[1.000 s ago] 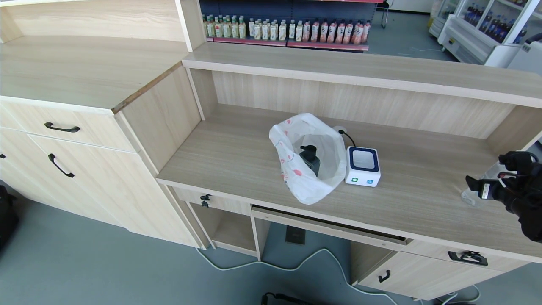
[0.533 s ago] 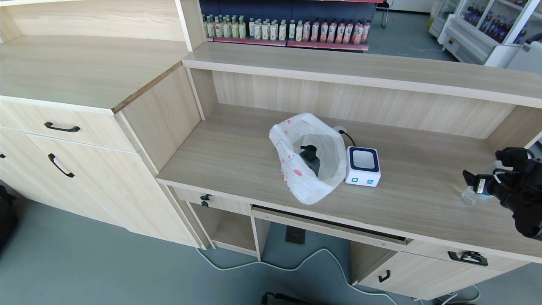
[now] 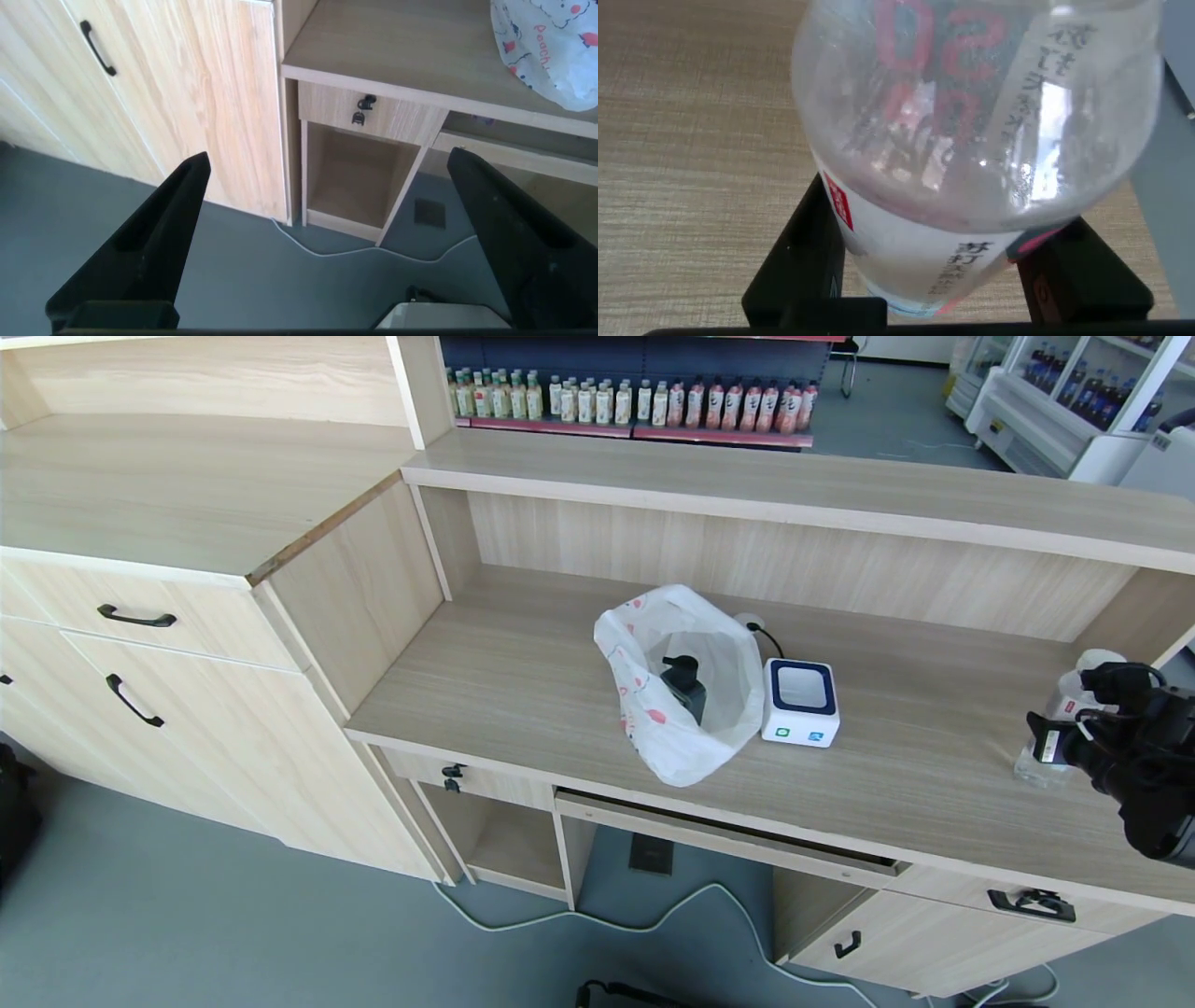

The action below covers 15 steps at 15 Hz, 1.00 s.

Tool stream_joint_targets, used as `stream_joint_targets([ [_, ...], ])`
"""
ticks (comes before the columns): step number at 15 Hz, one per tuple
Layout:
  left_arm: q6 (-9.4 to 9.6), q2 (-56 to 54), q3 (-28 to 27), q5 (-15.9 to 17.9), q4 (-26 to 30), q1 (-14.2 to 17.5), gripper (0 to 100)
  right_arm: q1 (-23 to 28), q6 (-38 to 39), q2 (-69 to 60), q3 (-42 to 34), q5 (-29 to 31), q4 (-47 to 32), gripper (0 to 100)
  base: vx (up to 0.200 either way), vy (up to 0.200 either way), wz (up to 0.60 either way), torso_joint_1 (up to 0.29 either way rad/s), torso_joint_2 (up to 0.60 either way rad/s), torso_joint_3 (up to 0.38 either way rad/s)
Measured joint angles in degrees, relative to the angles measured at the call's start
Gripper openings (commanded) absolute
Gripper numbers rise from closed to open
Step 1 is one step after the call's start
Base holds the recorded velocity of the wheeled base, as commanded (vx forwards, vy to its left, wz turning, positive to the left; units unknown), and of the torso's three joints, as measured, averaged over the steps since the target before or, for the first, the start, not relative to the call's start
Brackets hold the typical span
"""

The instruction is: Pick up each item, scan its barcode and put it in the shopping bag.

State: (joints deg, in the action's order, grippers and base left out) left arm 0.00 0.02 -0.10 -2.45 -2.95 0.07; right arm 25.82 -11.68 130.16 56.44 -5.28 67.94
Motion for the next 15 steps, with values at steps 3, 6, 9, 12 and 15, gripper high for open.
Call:
stream_joint_targets([
  [3, 0.0, 0.0, 0.0, 0.02, 0.0, 0.0, 100, 0.02, -0.02, -0.23, 0.28, 0.04, -0.06, 0, 0.0, 0.0, 0.0, 0.0, 0.0, 0.0],
  [6, 0.0, 0.0, 0.0, 0.02, 0.0, 0.0, 100, 0.02, 0.05, -2.68, 0.55, -0.02, -1.32, 0, 0.0, 0.0, 0.0, 0.0, 0.0, 0.0],
  [9, 0.0, 0.0, 0.0, 0.02, 0.0, 0.0, 100, -0.3, 3.69, -10.01, 0.77, -0.3, -12.11, 0, 0.0, 0.0, 0.0, 0.0, 0.0, 0.0],
  [12, 0.0, 0.0, 0.0, 0.0, 0.02, 0.0, 100, -1.82, 8.68, -22.36, 1.33, -7.06, -31.23, 0, 0.0, 0.0, 0.0, 0.0, 0.0, 0.0],
  [15, 0.0, 0.0, 0.0, 0.02, 0.0, -0.02, 100, -6.08, 12.9, -37.88, -0.27, -28.9, -44.07, 0, 0.0, 0.0, 0.0, 0.0, 0.0, 0.0],
])
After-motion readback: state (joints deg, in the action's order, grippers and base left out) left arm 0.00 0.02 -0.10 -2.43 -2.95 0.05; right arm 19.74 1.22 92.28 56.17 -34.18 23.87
